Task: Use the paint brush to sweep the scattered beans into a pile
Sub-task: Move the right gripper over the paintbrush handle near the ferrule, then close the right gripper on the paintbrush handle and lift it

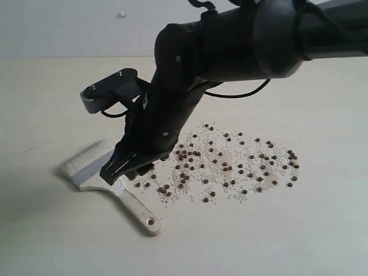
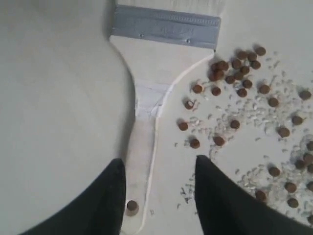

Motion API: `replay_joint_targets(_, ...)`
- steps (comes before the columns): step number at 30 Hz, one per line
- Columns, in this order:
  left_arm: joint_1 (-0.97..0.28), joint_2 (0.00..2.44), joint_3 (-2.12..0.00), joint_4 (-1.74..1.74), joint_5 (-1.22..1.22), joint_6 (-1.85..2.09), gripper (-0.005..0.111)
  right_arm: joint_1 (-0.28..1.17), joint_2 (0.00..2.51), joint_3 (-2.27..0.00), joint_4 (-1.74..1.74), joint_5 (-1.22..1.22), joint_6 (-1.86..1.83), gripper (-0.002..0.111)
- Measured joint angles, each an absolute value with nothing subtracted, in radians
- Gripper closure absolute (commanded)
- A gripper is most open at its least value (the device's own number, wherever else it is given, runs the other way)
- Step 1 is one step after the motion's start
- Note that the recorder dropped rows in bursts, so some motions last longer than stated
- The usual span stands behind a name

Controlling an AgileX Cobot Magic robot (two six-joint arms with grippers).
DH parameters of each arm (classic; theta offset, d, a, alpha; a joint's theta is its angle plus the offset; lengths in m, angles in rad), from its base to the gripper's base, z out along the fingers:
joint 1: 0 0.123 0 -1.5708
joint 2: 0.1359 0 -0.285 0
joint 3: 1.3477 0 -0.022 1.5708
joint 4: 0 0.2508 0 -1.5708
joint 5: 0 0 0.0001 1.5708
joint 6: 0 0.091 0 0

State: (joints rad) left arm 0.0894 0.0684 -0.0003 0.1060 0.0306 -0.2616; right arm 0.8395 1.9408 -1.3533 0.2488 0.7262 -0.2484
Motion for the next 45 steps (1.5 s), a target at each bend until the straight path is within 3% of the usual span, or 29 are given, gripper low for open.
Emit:
replay_joint_targets(7, 0.089, 0.068, 0.000, 0.106, 0.031, -0.262, 0.107, 0.864, 2.038, -1.448, 0.188, 0.798, -0.213, 0.055)
replay_joint_targets(26, 0.089, 0.068, 0.000, 0.106, 0.031, -0.262, 0.107, 0.929, 2.255, -1.710, 0.132, 0.929, -0.156, 0.055)
replay_joint_targets(45, 0.089, 0.068, 0.000, 0.106, 0.031, -0.262, 0.107, 0.929, 2.329, -1.745, 0.116, 0.935, -0.130, 0.056)
